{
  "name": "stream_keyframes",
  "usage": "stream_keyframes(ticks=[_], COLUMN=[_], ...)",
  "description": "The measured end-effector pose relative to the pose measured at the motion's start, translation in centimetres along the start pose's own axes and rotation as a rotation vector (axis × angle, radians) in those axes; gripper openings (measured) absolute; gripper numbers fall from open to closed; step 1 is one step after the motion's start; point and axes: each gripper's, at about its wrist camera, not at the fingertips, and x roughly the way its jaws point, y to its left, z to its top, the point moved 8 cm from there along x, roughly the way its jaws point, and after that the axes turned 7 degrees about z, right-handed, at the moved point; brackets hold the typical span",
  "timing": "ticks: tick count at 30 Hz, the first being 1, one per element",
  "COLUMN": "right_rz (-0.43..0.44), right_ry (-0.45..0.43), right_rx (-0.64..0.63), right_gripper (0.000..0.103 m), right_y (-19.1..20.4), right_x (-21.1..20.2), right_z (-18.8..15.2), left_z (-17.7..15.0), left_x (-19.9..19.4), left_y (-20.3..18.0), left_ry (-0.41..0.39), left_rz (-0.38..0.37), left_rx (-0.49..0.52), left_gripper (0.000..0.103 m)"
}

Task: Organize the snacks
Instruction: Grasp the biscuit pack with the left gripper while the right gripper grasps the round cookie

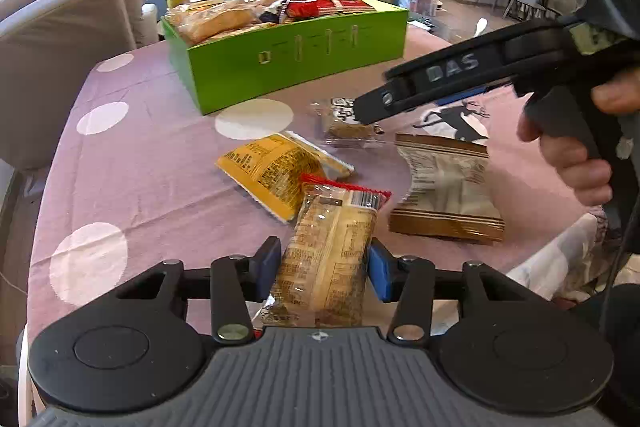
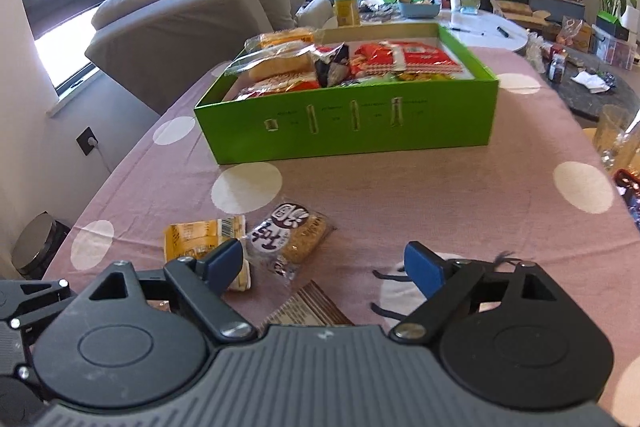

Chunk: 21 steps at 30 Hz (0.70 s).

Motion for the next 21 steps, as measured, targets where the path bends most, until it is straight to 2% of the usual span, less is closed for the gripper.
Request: stream_keyframes(ticks=[8, 11, 21], right_rz=[-0.043, -0.02, -0.049], right_ry=[0.045, 0.064, 0.09], right_rx=[0.012, 0.034, 0.061], right_gripper=[0.074, 0.072, 0.075], right_y=[1.2, 1.5, 2.1], right_x=[2.5, 3.0, 4.1], right_z=[0.4, 0.3, 0.4], left_z=[0.1, 0.1, -0.1], left_x=[0.1, 0.1, -0.1], left_y=[1.2, 1.5, 1.9], left_ry=[-0.005, -0.006, -0.01], left_rz=[0.023, 0.019, 0.02], left_rx=[-0.041, -0.051, -0.076], left_gripper=[0.039, 0.039, 0.039])
